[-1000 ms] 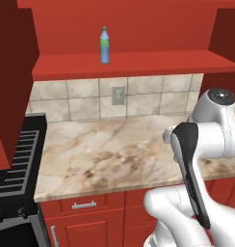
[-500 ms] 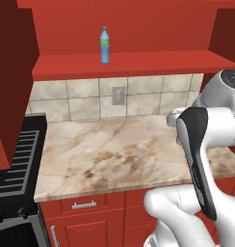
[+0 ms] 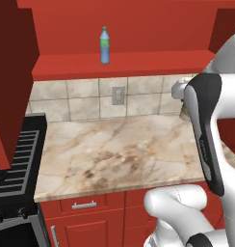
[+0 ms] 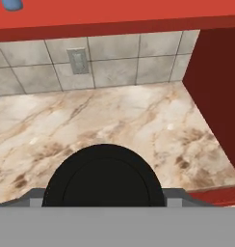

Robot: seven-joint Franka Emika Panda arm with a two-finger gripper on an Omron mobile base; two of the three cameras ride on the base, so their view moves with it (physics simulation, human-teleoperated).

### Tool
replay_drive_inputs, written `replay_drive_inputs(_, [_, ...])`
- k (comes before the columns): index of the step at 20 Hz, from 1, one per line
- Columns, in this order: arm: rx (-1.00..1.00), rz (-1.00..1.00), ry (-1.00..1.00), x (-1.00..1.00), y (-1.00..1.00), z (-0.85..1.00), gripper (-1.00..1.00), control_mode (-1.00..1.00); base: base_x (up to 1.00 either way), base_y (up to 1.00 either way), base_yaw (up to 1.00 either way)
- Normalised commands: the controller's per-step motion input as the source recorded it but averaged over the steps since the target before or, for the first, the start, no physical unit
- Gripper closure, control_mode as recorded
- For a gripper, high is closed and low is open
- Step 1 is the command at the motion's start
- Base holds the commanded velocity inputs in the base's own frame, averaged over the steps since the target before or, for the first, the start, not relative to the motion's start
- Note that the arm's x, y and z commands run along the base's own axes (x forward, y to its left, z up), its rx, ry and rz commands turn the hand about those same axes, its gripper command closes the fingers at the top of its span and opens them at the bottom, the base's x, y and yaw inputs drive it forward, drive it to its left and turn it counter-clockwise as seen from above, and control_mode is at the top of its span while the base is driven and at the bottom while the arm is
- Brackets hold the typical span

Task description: Sort all alcoholic drinks to one cabinet, and non-alcoholic drinks to the other.

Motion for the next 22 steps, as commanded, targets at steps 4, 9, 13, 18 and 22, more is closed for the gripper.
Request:
replay_drive_inputs(4, [0.0, 0.0, 0.0, 0.23, 0.0, 0.21, 1.0, -1.0, 0.0, 0.0, 0.0])
replay_drive_inputs(9, [0.0, 0.0, 0.0, 0.56, 0.0, 0.01, 1.0, -1.0, 0.0, 0.0, 0.0])
replay_drive_inputs(13, [0.0, 0.0, 0.0, 0.73, 0.0, 0.0, 1.0, -1.0, 0.0, 0.0, 0.0])
replay_drive_inputs(18, [0.0, 0.0, 0.0, 0.74, 0.0, 0.0, 1.0, -1.0, 0.0, 0.0, 0.0])
replay_drive_inputs(22, [0.0, 0.0, 0.0, 0.54, 0.0, 0.01, 1.0, -1.0, 0.0, 0.0, 0.0])
